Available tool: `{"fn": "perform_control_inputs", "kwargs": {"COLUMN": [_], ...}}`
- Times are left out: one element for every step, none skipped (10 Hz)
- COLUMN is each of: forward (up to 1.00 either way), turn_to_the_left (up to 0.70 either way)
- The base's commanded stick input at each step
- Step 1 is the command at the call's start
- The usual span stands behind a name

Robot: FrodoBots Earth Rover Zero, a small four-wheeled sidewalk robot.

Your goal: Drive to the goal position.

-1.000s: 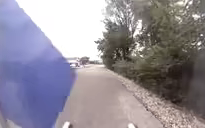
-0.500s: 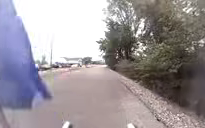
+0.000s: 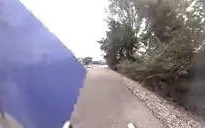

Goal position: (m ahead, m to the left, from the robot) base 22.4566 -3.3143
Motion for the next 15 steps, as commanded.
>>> {"fn": "perform_control_inputs", "kwargs": {"forward": [0.6,0.6,0.6,0.6,0.6,0.6,0.6,0.6,0.6,0.6,0.6,0.6,0.6,0.6,0.6], "turn_to_the_left": [0.0,0.0,0.0,0.0,0.0,0.0,0.0,0.04,0.05,0.0,0.0,0.0,0.0,0.0,0.0]}}
